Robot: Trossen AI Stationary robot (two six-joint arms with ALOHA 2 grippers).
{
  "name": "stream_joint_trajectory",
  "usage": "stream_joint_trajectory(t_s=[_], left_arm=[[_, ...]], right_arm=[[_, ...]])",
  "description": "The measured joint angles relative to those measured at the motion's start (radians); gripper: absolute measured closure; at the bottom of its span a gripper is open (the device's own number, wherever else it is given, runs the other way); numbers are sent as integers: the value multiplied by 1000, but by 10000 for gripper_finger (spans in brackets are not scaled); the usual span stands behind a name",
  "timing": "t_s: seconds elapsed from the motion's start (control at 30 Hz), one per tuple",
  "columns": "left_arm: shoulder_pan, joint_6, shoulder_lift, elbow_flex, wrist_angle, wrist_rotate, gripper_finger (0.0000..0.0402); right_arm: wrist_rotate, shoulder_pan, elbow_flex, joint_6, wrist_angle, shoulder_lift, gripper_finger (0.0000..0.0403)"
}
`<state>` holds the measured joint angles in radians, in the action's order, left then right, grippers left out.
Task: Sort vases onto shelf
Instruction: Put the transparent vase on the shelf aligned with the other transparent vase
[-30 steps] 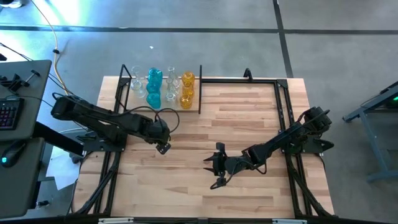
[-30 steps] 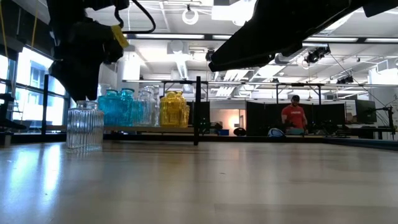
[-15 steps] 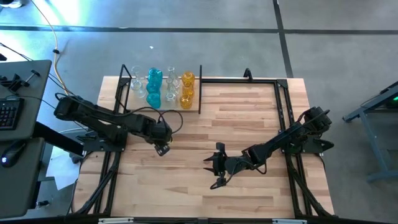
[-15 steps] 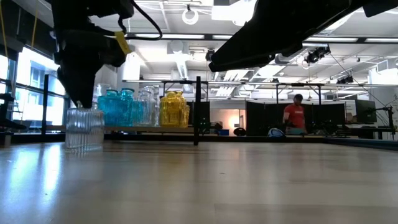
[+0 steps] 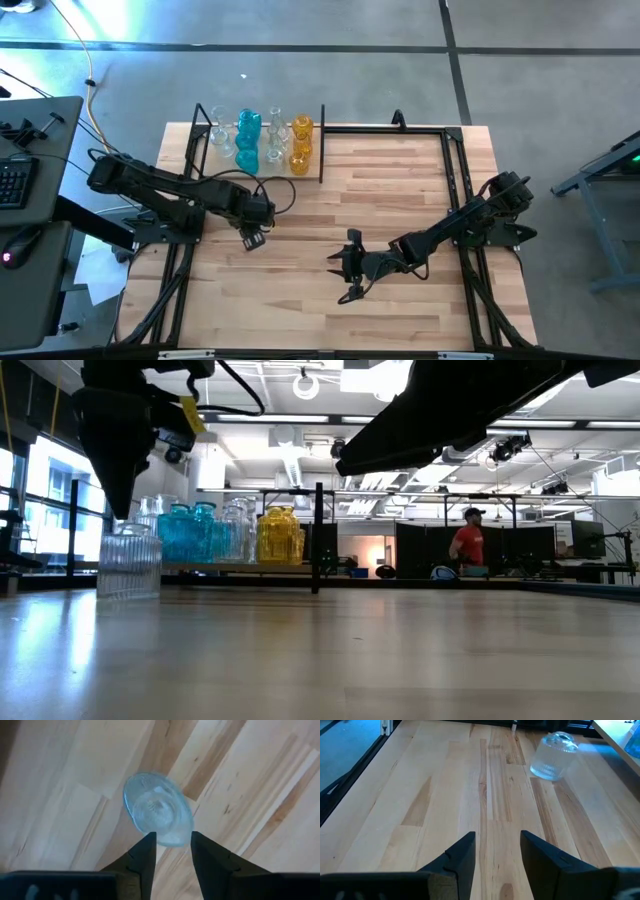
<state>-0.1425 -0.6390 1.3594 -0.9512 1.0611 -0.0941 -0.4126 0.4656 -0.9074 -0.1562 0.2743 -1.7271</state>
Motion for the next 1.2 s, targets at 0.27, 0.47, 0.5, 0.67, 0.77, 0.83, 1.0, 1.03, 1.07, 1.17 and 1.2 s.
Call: stream_joint_trajectory(t_s=[0.27,0.47,0.5,0.67,0.77,0.83,1.0,1.03,1.07,1.17,1.2], left_arm=[[-1,62,0,0,-2,-12,326],[-1,-24,0,0,-10,-19,307],[-1,-35,0,0,-12,-20,299],[-1,-42,-1,0,-17,-40,247],[-1,-46,-1,0,-17,-78,217],[-1,-40,-1,0,-17,-93,200],[8,-39,3,5,-22,-107,178],[14,-40,3,10,-20,-102,177],[23,-41,4,17,-22,-94,177],[49,-53,13,33,-39,-70,181],[56,-47,12,34,-40,-71,183]], right_arm=[[0,0,0,0,0,0,265],[0,0,0,0,0,0,265],[0,0,0,0,0,0,265],[0,0,0,0,0,0,265],[0,0,0,0,0,0,265],[0,0,0,0,0,0,265],[0,0,0,0,0,0,265],[0,0,0,0,0,0,265],[0,0,0,0,0,0,265],[0,0,0,0,0,0,265],[0,0,0,0,0,0,265]])
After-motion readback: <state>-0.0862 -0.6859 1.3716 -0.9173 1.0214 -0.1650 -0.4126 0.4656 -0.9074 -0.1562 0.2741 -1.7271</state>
